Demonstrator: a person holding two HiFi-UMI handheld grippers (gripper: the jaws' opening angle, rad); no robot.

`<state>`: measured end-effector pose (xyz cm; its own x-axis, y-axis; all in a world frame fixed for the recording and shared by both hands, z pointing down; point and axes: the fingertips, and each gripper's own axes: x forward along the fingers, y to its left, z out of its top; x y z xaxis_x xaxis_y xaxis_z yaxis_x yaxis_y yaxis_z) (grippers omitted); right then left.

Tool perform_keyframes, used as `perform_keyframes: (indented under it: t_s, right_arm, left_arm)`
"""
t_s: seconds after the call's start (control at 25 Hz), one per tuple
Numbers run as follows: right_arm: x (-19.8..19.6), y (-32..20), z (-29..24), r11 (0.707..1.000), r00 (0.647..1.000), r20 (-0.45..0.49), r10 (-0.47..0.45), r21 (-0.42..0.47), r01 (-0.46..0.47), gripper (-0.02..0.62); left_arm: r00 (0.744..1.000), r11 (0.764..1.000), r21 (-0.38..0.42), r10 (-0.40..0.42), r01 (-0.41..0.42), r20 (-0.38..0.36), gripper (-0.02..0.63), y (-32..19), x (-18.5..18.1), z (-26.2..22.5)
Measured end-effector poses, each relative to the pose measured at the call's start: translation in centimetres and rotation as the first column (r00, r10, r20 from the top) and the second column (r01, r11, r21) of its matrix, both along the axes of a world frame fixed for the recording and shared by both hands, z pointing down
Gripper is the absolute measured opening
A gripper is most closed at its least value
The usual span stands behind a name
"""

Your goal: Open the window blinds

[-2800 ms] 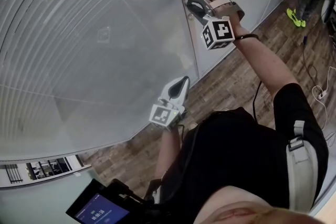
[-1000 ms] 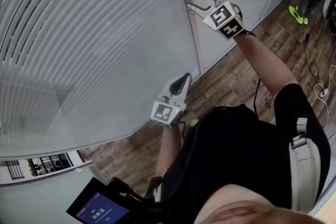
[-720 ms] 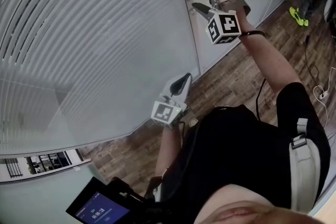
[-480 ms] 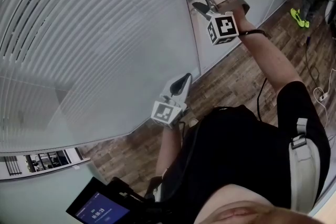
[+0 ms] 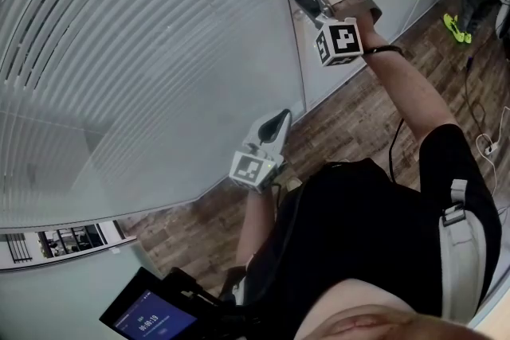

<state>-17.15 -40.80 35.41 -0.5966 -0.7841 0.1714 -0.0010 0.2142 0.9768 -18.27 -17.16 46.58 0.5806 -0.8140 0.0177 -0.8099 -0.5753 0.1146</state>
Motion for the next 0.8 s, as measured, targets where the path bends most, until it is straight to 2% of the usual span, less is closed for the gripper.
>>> perform_keyframes:
  t_s: [0.12, 0.28, 0.44, 0.68, 0.8]
  right_arm:
    - [0.0, 0.0, -0.3, 0.993, 0.992, 0.126, 0.013, -0.115, 0.002, 0.129]
    - [0.3, -0.1, -0.8, 0.963, 0.955, 0.292, 0.057, -0.27, 0.025, 0.129]
    - [0.5, -0.3, -1.2, 0.916, 0.889, 0.44, 0.123, -0.394, 0.068, 0.129]
    - [0.7, -0.6, -1.4, 0.845, 0.772, 0.591, 0.234, -0.516, 0.139, 0.129]
    - [0.7, -0.7, -1.2, 0.823, 0.747, 0.615, 0.254, -0.543, 0.167, 0.129]
  left_arm:
    - [1.0, 1.0, 0.0, 0.002, -0.002, 0.002, 0.003, 0.1, 0.0, 0.0]
    - [1.0, 1.0, -0.005, 0.003, -0.003, -0.001, 0.003, 0.0, 0.2, 0.0]
    - [1.0, 1.0, -0.004, 0.005, -0.005, 0.002, 0.003, 0.0, 0.3, 0.1]
    - [1.0, 1.0, -0.004, 0.012, -0.012, 0.0, 0.003, -0.1, 0.6, 0.2]
    - [1.0, 1.0, -0.001, 0.014, -0.014, -0.001, 0.003, 0.0, 0.7, 0.2]
